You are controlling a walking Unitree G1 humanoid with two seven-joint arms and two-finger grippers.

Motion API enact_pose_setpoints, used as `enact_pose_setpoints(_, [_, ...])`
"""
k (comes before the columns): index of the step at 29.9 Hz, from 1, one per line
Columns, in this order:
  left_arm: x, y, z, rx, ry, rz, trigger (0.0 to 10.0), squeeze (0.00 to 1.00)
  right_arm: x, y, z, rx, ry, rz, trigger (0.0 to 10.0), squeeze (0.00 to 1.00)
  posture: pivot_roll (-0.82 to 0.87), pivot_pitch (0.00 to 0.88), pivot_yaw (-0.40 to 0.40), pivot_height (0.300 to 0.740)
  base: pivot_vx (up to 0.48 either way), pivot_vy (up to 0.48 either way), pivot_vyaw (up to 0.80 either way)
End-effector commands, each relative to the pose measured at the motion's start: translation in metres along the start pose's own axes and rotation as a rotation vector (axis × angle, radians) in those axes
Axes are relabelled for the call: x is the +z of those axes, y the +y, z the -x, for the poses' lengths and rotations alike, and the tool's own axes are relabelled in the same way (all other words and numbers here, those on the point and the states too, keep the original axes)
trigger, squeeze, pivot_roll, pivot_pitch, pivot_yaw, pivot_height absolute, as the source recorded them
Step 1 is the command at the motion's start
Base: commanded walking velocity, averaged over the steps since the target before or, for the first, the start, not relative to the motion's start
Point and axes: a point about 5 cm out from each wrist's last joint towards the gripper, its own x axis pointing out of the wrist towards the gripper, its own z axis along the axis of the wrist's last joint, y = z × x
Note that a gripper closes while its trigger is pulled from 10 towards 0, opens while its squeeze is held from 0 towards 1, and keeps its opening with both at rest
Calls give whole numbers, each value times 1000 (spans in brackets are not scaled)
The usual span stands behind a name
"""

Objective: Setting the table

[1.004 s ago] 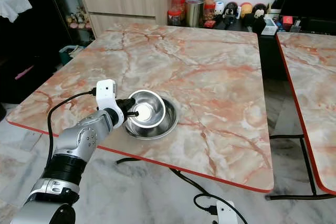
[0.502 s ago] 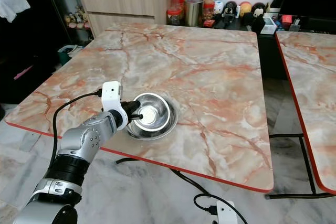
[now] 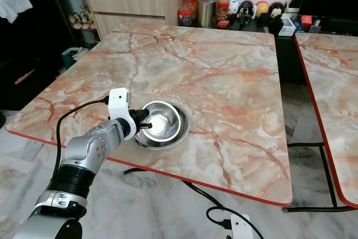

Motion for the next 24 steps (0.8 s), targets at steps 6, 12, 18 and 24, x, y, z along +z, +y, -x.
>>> enact_pose_setpoints(6, [1, 2, 0, 20, 9, -28, 10000, 443, 1, 3, 0, 6, 2, 7, 10000, 0, -8, 22, 51, 740, 0, 0, 0])
enact_pose_setpoints(12, [1, 4, 0, 31, 8, -32, 10000, 0, 1, 3, 0, 6, 1, 8, 10000, 0, -9, 21, 51, 740, 0, 0, 0])
enact_pose_setpoints(18, [1, 3, 0, 27, 5, -38, 10000, 431, 1, 3, 0, 6, 1, 8, 10000, 0, -9, 20, 51, 740, 0, 0, 0])
enact_pose_setpoints(24, [1, 2, 0, 24, 3, -67, 10000, 0, 1, 3, 0, 7, 2, 8, 10000, 0, -8, 22, 51, 740, 0, 0, 0])
